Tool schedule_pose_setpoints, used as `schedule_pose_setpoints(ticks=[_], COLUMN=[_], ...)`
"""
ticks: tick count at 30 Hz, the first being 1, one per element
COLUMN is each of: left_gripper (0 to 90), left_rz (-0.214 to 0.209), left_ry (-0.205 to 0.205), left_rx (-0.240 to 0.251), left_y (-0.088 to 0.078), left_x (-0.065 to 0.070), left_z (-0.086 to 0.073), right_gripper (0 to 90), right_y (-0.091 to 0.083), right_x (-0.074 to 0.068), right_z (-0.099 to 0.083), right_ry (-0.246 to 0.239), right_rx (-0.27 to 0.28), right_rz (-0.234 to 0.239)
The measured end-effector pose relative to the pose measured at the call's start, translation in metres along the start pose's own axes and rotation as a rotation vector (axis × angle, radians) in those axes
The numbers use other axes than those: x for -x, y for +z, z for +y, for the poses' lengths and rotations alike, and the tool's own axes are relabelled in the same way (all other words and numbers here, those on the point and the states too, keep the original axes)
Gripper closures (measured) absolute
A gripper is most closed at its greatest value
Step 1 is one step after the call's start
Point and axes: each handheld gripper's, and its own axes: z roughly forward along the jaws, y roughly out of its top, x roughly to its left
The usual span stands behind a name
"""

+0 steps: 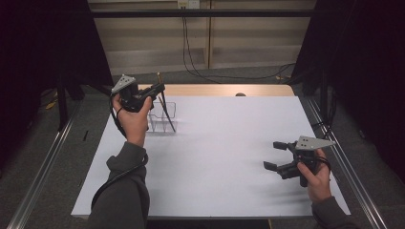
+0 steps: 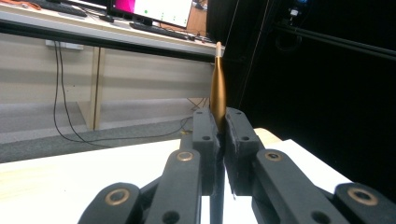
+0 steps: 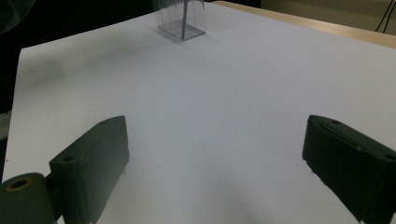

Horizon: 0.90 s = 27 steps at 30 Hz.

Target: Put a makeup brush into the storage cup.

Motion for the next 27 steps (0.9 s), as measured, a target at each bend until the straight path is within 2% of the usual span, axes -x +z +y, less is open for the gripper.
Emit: schedule_pose_setpoints(ticks=[5,7,14,19,27], left_gripper=[84.0,84.0,84.1,84.0,84.0], left_rz=[0.007,0.009,0.024,0.023,0.049], left_ry=[0.006,-0.003,0.012,0.002,0.012], left_rx=[-0.006,-0.001,-0.016,-0.003,-0.005], left_y=[0.0025,0.0036,0.0062,0.0085,0.01], left_x=[-0.0018,-0.0022,-0.0056,-0.0057,-0.0081], left_z=[0.0004,0.0003,0.0004,0.0002,-0.0003], right_gripper=[7.0,7.0,7.0,7.0,7.0], right_y=[0.0002,0.0003,0.0007,0.0006,0.0005], right_x=[0.0006,0.0006,0.0002,0.0006,0.001], right_z=[-0.0004,-0.0004,-0.0003,-0.0005,-0.0006], right_ry=[0.0,0.0,0.001,0.004,0.002], right_rx=[0.0,0.0,0.0,0.0,0.002], right_rz=[0.004,0.002,0.005,0.009,0.009])
